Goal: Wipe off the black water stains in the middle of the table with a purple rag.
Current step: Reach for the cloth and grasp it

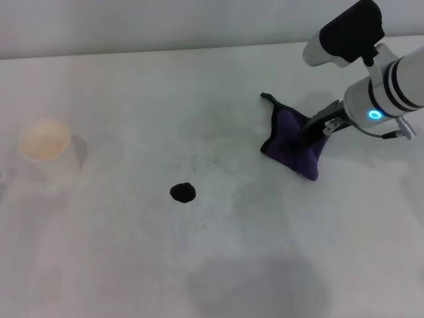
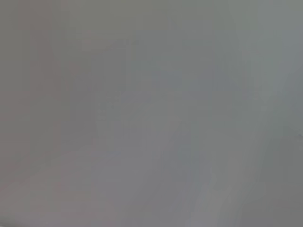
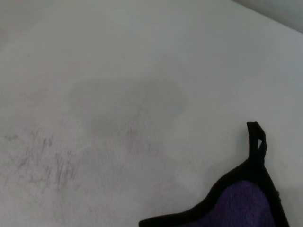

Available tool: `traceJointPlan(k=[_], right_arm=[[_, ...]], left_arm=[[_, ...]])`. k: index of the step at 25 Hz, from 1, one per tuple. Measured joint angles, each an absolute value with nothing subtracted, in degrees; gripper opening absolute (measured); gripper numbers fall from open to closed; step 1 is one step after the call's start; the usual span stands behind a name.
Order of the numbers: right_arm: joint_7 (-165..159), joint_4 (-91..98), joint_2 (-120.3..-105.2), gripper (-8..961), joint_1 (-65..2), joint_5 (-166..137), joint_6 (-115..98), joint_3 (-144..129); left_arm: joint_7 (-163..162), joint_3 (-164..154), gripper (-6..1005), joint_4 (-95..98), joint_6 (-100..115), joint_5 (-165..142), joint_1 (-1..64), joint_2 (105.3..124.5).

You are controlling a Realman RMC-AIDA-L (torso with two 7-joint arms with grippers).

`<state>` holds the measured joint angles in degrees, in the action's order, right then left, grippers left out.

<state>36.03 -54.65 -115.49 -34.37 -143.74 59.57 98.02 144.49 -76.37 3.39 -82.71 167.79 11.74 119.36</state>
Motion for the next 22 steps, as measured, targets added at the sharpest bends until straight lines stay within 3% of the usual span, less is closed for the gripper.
traceJointPlan(k=[11,17,22], right_arm=[[36.0,-53.0,-115.49,675,-35.1,-143.7,58.6,97.9],[36.0,-52.8,-115.43,542,-35.1,-144.2,58.6,97.9],[36.0,-52.7,-115.29,305,-35.2,-144.4,58.5,97.9]], left_arm=[[144.5,-76.4,887,3.5,-82.7,167.8,12.0,119.36],[144.5,-76.4,887,3.6,-82.7,167.8,12.0,119.36],[144.5,-76.4,888,3.6,-82.7,167.8,12.0,119.36]])
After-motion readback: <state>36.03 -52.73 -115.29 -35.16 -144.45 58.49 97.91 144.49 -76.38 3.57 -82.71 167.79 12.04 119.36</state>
